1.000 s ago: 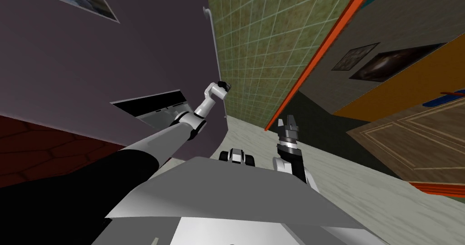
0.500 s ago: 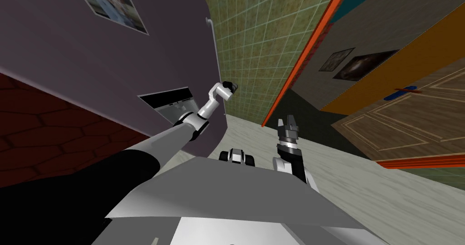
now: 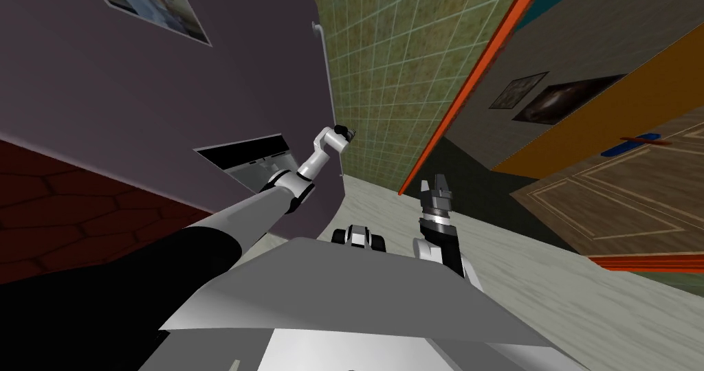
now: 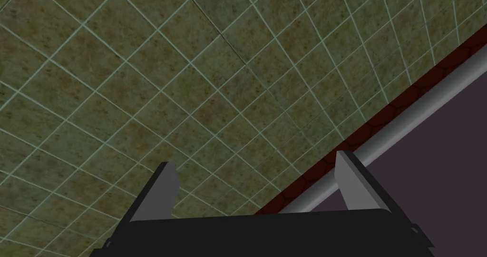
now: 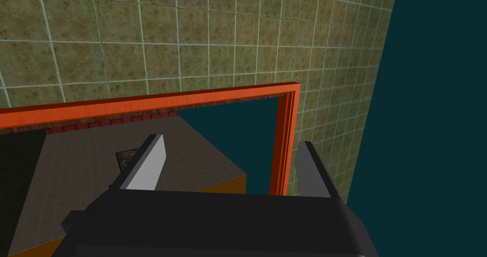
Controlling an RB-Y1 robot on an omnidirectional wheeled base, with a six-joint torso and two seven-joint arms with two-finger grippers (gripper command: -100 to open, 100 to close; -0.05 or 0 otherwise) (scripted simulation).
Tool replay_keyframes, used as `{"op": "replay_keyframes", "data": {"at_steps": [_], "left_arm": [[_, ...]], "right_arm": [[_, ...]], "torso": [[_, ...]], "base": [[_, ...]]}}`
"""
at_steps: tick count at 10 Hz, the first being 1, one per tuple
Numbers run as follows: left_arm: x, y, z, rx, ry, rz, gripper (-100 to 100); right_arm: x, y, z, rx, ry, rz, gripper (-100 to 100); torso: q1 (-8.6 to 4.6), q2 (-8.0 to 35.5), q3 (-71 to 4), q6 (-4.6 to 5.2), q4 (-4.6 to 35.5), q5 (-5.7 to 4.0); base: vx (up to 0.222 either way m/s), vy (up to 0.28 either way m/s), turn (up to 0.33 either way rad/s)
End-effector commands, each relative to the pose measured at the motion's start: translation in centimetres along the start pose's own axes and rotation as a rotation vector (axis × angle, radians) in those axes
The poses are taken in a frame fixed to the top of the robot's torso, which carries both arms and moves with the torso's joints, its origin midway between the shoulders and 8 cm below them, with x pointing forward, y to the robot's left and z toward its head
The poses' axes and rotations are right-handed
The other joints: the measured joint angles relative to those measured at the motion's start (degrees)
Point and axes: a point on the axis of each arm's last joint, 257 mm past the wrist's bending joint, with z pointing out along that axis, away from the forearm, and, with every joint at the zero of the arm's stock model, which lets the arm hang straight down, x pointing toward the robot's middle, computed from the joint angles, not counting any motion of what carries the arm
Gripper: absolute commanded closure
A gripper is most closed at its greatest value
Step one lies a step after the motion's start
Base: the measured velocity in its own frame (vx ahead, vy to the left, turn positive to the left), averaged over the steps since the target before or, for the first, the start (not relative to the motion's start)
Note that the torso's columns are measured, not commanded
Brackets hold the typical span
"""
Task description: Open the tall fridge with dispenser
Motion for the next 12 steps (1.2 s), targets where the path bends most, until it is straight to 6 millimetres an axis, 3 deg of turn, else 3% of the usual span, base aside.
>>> {"op": "replay_keyframes", "data": {"at_steps": [1,6,8,9,10,12], "left_arm": [[-2.2,3.4,0.6,-0.076,-0.030,-0.014,-100],[-6.0,9.8,1.0,-0.214,-0.085,-0.044,-100],[-5.5,9.3,1.1,-0.200,-0.079,-0.040,-100],[-5.4,9.4,1.1,-0.202,-0.077,-0.041,100],[-2.8,7.9,1.1,-0.179,-0.031,-0.026,100],[-0.2,5.9,0.9,-0.144,0.014,-0.010,100]], "right_arm": [[0.0,0.0,0.0,0.000,0.000,0.000,0],[0.0,0.0,0.0,0.000,0.000,0.000,0],[0.0,0.0,0.0,0.000,0.000,0.000,0],[0.0,0.0,0.0,0.000,0.000,0.000,0],[0.0,0.0,0.0,0.000,0.000,0.000,0],[0.0,0.0,0.0,-0.001,0.000,0.001,0]], "torso": [[-0.01,0.14,0.11,0.01,0.06,-0.01],[0.05,0.06,0.05,0.00,0.03,0.01],[0.04,0.24,0.14,0.13,0.03,0.02],[0.10,0.16,0.09,0.11,0.05,0.03],[0.03,0.10,0.06,0.17,0.18,-0.04],[-0.28,0.54,0.35,0.27,0.23,-0.13]], "base": [[0.210,0.002,0.064],[0.199,0.007,0.056],[0.046,-0.006,0.023],[-0.009,-0.001,0.024],[-0.166,0.025,-0.077],[-0.260,0.019,-0.161]]}}
